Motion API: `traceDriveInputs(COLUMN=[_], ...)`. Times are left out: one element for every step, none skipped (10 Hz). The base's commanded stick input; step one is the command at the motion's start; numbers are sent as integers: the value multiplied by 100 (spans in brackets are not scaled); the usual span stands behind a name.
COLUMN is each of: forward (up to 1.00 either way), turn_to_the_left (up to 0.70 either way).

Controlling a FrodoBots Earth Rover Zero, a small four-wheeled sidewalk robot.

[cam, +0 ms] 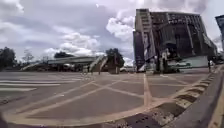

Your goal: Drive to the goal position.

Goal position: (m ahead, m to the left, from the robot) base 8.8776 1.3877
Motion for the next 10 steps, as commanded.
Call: traceDriveInputs(forward=[45,45,45,45,45,45,45,45,45,45], turn_to_the_left=[0,0,0,0,0,0,0,0,0,0])
